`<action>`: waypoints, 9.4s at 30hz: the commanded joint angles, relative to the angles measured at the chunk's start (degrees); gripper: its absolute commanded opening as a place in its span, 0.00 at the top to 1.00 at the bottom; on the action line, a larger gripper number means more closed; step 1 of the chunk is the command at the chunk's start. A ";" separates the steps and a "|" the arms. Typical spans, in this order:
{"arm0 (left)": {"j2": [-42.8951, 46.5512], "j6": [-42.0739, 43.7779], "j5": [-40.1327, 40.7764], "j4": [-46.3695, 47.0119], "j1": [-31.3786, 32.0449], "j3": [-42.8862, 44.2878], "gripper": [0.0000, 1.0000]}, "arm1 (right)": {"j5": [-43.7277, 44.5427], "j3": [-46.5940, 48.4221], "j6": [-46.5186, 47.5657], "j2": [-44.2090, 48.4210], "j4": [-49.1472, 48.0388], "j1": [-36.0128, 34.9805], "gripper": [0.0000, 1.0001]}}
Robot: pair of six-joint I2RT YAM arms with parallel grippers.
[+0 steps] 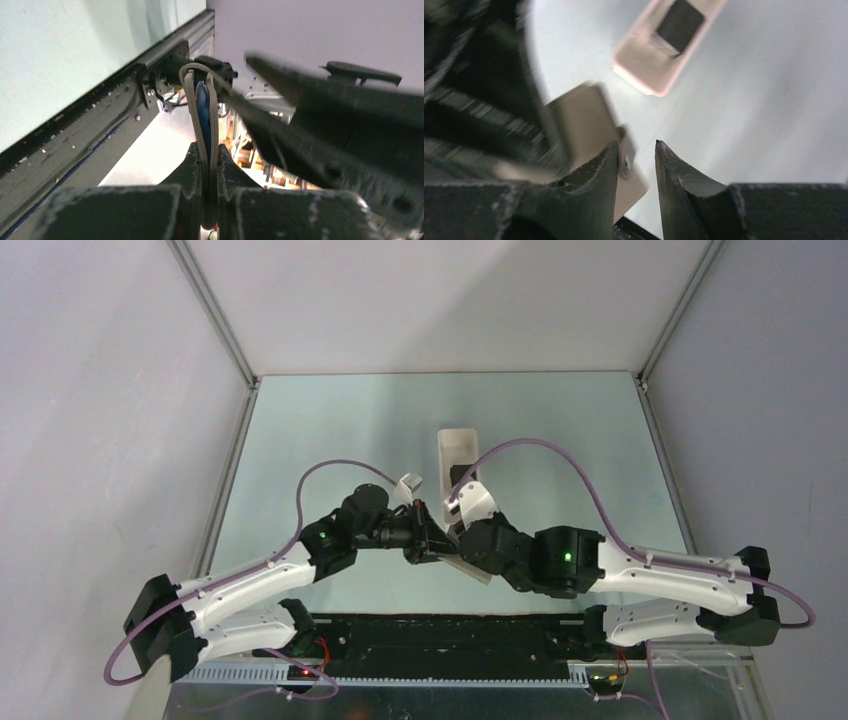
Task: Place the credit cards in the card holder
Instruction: Open the card holder at the center of the board.
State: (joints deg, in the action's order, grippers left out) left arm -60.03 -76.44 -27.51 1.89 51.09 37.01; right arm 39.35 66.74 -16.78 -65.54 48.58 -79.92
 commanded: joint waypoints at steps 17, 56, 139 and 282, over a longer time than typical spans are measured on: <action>4.72 10.69 1.33 -1.09 2.56 4.37 1.00 | -34.49 -0.76 1.13 10.73 -1.79 32.46 0.38; 5.61 11.28 1.10 -3.38 2.54 6.62 1.00 | -51.25 -1.48 2.57 9.55 -8.60 37.71 0.88; 19.63 34.74 27.03 1.75 8.35 2.70 0.01 | -95.85 -15.85 -31.01 15.63 -46.14 51.70 1.00; 0.37 32.28 -5.94 22.29 -4.77 8.45 0.04 | -85.71 1.51 -0.14 15.20 -18.41 49.67 1.00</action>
State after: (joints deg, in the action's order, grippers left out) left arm -58.72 -43.62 -31.24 22.28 46.48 42.46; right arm -45.15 67.94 -17.82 -50.52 32.25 -30.04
